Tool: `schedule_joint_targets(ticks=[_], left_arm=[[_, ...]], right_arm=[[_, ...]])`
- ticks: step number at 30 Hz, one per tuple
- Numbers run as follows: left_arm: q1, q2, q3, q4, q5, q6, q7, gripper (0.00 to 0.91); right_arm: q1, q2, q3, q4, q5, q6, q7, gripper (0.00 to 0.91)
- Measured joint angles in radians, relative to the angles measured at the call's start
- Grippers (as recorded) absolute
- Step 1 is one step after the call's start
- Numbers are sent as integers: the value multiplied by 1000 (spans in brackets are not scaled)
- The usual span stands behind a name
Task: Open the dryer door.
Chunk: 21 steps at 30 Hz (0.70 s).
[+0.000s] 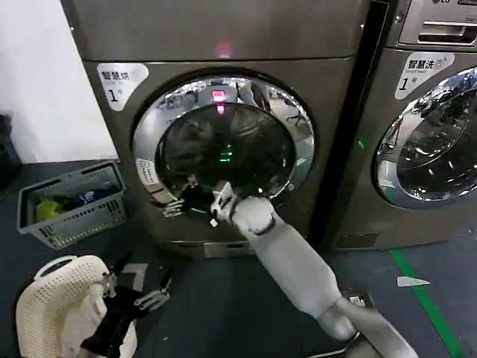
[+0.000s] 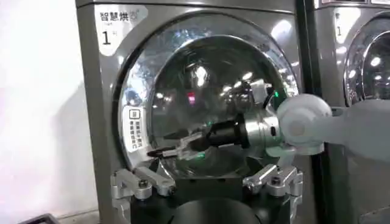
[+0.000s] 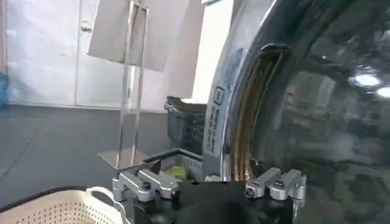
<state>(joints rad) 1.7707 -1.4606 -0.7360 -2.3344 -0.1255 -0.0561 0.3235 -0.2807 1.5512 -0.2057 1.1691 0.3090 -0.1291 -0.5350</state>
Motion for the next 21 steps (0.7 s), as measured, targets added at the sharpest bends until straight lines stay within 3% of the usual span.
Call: schedule_joint_targets(ticks=[10,21], left_arm=[[10,4,-14,-18,3,10,-1,907],[-30,31,-59,29,-72,79,35,907]], right_arm=[[48,43,-1,-68,25,-5,-17,907],[29,14,-16,-32,106,-38,-107,907]])
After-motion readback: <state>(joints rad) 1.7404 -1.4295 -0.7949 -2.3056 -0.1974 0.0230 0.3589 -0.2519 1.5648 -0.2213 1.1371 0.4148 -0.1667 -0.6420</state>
